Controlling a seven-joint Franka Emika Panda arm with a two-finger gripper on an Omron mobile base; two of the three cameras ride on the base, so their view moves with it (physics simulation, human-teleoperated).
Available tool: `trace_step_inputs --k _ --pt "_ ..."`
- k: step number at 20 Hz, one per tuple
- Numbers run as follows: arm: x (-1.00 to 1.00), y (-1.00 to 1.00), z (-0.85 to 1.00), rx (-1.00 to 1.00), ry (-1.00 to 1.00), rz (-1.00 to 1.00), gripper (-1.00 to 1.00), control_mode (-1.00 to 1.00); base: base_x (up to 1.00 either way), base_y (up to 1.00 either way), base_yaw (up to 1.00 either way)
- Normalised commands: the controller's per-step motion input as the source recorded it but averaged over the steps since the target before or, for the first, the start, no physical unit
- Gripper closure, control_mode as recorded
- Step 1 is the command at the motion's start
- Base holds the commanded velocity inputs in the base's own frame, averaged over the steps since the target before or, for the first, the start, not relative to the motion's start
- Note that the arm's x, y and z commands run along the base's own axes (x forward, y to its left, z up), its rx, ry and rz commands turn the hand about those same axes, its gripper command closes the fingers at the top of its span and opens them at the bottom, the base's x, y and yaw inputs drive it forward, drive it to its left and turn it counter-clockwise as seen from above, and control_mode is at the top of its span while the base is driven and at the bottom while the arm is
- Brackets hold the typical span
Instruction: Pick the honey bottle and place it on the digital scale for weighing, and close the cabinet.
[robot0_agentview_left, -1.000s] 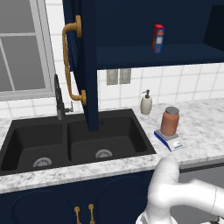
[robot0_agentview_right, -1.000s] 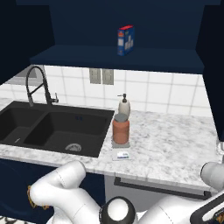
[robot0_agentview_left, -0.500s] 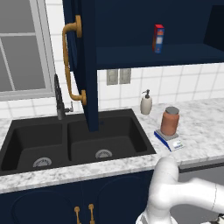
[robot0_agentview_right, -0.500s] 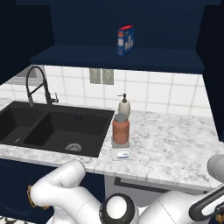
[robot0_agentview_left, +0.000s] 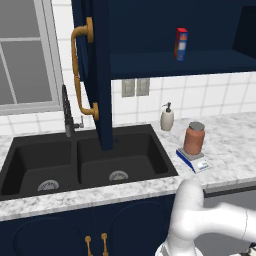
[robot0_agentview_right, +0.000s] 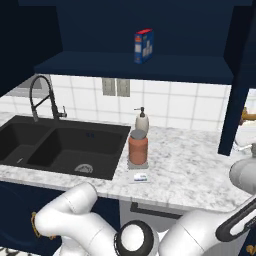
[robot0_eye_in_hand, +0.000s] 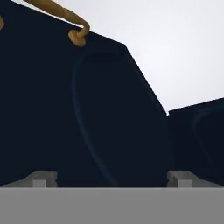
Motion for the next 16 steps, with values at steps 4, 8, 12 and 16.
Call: trace_step_inputs --k 4,8,12,16 --pt "-0.01 1.0 0.82 -0.28 -0.31 -0.02 -1.0 -1.0 0.0 0.0 0.0" --pt "0.08 1.0 0.84 -0.32 -0.11 -0.09 -1.0 -1.0 0.0 0.0 0.0" --pt "0.35 1.0 0.57 -0.32 0.0 -0.27 -1.0 -1.0 0.0 0.0 0.0" --pt "0.23 1.0 0.59 -0.27 0.06 -0.33 -1.0 -1.0 0.0 0.0 0.0"
